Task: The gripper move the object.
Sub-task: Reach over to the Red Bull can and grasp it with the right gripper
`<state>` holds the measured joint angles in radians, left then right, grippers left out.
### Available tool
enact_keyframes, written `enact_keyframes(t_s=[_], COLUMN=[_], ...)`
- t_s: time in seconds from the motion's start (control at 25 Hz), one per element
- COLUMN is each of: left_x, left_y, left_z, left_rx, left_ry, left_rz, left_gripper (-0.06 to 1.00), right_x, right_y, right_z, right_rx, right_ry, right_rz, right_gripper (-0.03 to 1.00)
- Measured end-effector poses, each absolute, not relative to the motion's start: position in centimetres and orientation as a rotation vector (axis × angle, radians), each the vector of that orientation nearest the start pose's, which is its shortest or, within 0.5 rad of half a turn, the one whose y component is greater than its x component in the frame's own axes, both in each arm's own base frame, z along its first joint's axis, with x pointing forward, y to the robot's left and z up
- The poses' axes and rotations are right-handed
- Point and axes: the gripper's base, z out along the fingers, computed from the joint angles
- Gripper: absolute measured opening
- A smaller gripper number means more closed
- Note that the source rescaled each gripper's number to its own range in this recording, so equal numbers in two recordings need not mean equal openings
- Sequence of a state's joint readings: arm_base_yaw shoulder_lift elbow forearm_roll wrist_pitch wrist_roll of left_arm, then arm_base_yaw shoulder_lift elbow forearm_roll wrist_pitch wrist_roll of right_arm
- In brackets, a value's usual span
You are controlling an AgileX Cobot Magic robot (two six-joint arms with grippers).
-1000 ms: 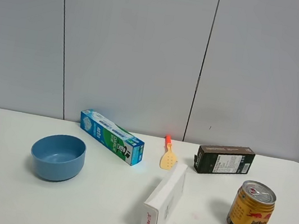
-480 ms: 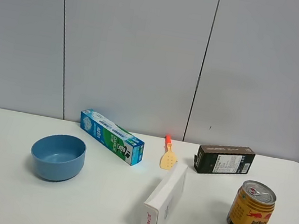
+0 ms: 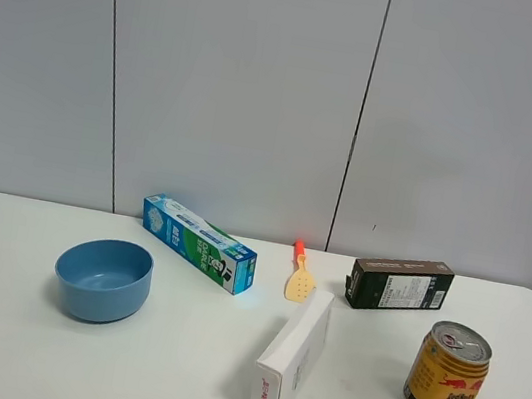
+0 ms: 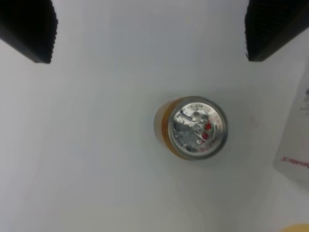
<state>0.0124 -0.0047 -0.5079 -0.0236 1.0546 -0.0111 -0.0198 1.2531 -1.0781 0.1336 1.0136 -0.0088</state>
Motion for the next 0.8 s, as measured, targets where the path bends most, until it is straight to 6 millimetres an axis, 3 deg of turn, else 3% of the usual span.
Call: enact_keyframes(t_s=[0.52, 0.8], left_x=[-0.6, -0.6], left_y=[-0.2, -0.2], left_z=[28.0, 28.0], left_rx=[-0.023, -0.023], left_ry=[2.025, 2.025], left_rz=[-0.027, -0.027], left_gripper=[1.00, 1.00], right_x=[28.9, 31.0], right_y=[0.9, 1.2], right_z=[27.2, 25.4], right_rx=[0.136, 0.157], right_ry=[2.750, 2.789], right_rz=[0.244, 0.305], right_gripper=[0.37, 0.37])
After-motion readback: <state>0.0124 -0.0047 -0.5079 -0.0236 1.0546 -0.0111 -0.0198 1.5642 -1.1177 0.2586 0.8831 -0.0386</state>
